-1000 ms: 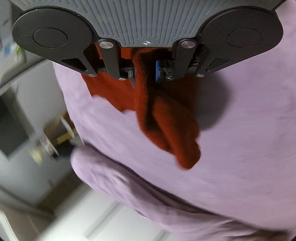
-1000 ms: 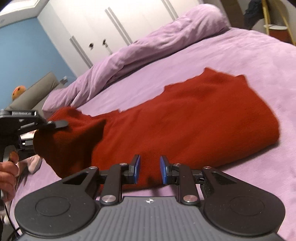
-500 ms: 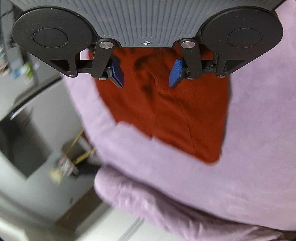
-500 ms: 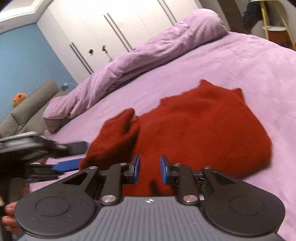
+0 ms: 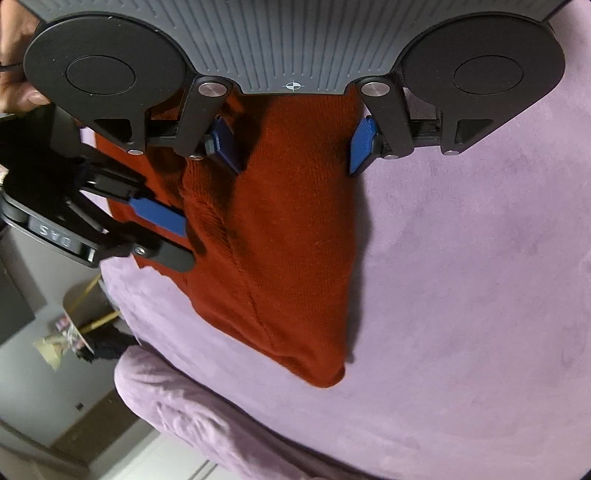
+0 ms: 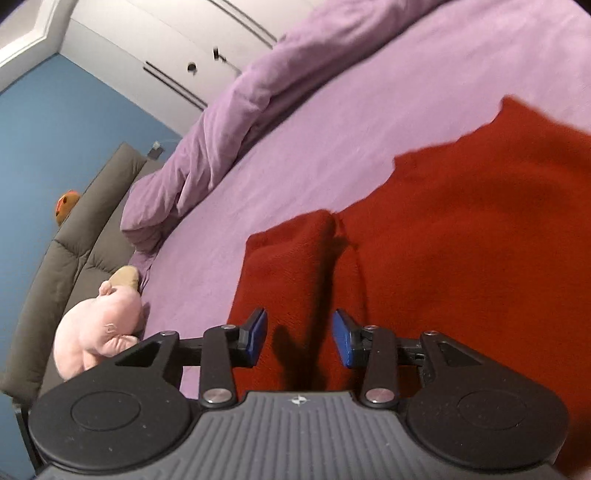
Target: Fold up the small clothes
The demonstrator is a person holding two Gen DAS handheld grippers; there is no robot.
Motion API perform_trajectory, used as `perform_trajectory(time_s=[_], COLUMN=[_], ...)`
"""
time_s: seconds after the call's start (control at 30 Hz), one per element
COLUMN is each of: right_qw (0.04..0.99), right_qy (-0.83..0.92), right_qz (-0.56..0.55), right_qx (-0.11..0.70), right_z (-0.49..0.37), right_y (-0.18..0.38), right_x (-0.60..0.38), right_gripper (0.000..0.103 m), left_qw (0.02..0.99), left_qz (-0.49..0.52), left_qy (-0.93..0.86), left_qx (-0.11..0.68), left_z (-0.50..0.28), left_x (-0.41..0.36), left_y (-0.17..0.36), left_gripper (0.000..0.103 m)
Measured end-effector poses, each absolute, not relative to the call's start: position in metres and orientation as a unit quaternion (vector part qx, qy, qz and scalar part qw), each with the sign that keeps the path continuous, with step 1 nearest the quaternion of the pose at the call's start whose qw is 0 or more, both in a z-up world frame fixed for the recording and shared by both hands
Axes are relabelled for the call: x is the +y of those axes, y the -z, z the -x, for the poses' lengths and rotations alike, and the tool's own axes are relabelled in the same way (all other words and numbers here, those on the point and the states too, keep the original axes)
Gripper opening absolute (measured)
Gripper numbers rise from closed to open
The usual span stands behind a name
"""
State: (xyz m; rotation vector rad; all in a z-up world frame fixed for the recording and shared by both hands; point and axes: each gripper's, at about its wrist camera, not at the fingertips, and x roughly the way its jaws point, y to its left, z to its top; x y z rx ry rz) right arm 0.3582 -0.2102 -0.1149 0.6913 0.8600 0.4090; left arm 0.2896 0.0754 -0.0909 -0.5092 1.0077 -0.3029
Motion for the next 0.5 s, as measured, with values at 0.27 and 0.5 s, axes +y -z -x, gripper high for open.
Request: perform_trajectory(time_s=[0.27, 0.5], right_qw=[0.86, 0.827], right_qy=[-0.156, -0.179], right_qz=[-0.29, -0.319], right_qx=[0.39, 0.428], right_z=[-0.358, -0.372], right_y=[0.1, 0.12], right_x=[-0.217, -0.212], right_gripper=[0.039, 0.044], left_qw=[0.825, 0.828], left_qz=[0.253, 0.25], left_qy=[0.147, 0.143], left_qx=[0.483, 0.482], left_z=[-0.289, -0.289], left_x=[0.08, 0.079], left_y=[0.092, 0.092], left_gripper=[0.069, 0.07])
